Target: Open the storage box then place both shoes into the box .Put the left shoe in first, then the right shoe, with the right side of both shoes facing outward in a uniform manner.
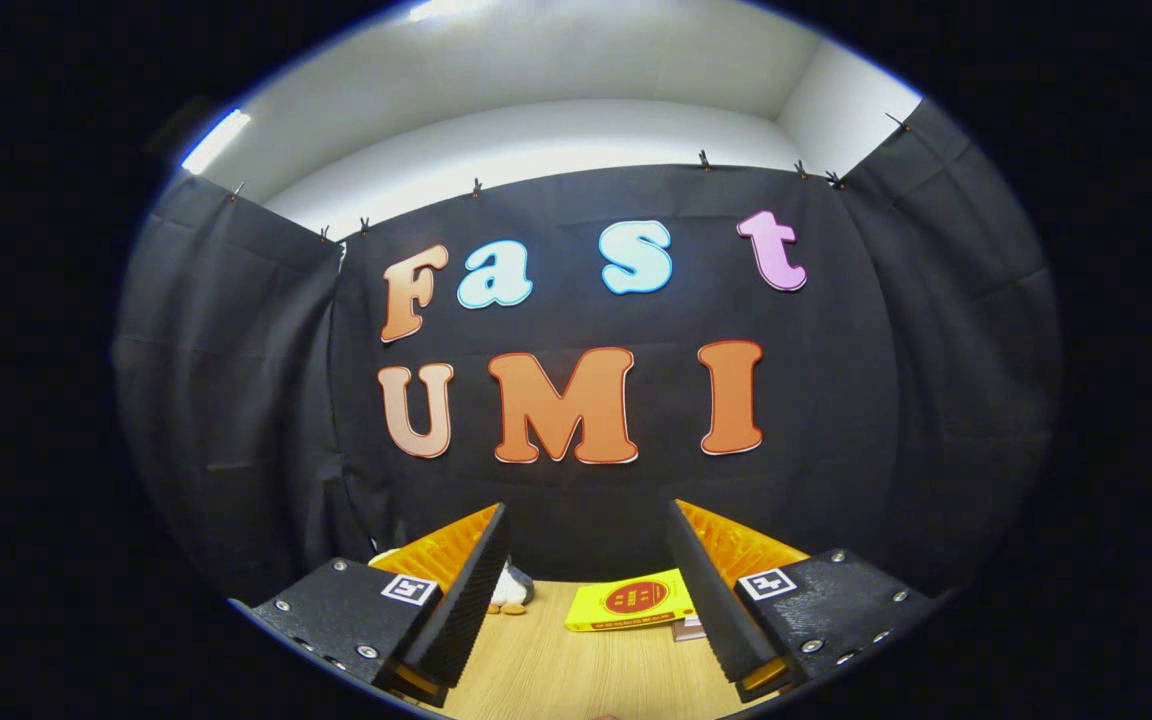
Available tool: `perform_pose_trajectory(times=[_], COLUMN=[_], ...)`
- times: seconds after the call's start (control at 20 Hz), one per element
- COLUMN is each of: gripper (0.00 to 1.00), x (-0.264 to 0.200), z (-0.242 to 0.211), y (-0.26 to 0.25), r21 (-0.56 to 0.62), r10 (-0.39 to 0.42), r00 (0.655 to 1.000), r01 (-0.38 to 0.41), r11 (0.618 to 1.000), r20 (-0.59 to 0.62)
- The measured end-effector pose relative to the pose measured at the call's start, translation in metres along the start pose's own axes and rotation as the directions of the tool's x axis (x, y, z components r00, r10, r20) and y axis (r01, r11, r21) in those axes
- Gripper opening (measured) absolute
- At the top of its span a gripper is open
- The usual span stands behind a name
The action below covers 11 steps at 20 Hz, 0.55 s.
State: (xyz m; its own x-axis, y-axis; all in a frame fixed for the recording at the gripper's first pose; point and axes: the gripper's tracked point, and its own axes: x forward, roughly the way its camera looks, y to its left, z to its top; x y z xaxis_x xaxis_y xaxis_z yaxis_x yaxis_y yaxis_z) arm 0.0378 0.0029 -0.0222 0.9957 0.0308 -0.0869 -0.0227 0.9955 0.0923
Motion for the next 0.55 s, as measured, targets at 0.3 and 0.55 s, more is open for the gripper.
perform_pose_trajectory(times=[0.3, 0.55], gripper=[0.94, 0.94], x=[-0.018, -0.03], z=[0.012, 0.014], y=[0.006, 0.004], r21=[-0.006, -0.044], r10=[0.005, -0.01], r00=[1.0, 1.0], r01=[-0.004, 0.01], r11=[1.0, 0.999], r20=[0.004, -0.001])
